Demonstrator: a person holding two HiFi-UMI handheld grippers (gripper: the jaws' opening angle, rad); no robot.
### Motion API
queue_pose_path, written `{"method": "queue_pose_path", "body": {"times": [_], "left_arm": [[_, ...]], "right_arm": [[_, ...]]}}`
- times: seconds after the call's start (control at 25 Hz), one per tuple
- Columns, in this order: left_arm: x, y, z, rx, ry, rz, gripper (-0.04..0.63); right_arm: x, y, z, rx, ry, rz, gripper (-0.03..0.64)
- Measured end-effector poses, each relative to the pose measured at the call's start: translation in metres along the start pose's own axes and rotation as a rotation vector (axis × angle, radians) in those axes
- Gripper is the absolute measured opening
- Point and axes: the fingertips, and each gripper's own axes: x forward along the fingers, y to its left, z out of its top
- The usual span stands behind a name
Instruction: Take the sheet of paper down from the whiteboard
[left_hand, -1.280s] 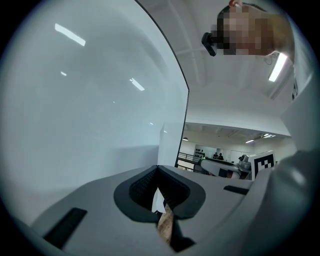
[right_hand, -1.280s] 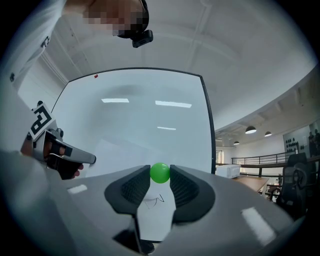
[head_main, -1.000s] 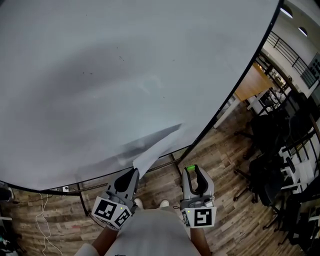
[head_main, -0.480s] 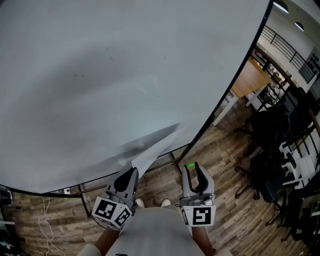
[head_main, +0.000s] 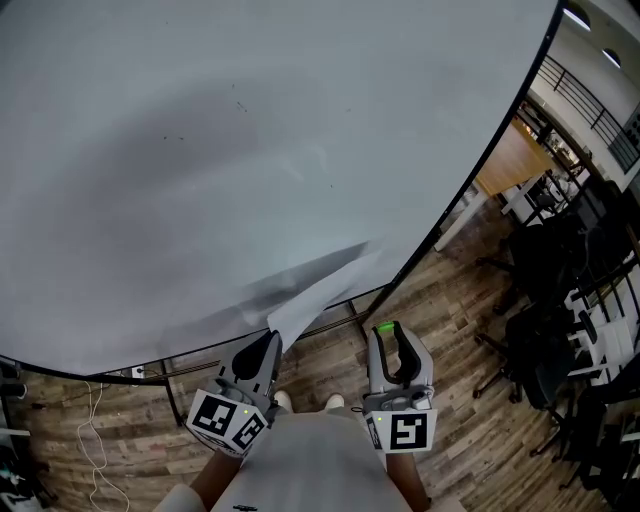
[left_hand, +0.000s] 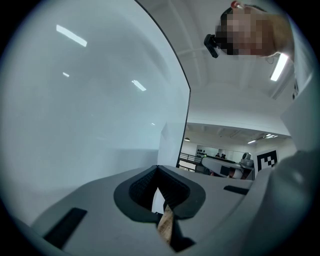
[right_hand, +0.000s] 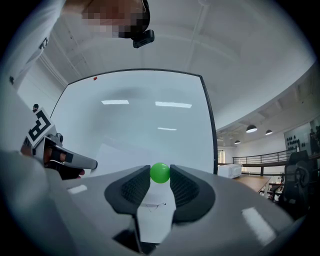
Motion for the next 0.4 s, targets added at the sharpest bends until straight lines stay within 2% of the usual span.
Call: {"method": "queue_pose_path", "body": {"times": [0.4], "left_arm": [[-0.0063,0.0009,-0.0023,-0.002,-0.003,0.009,0.006]], "right_arm": [[-0.0040,0.0055,0.0023,-0.007,-0.004,0.009,0.133]]}}
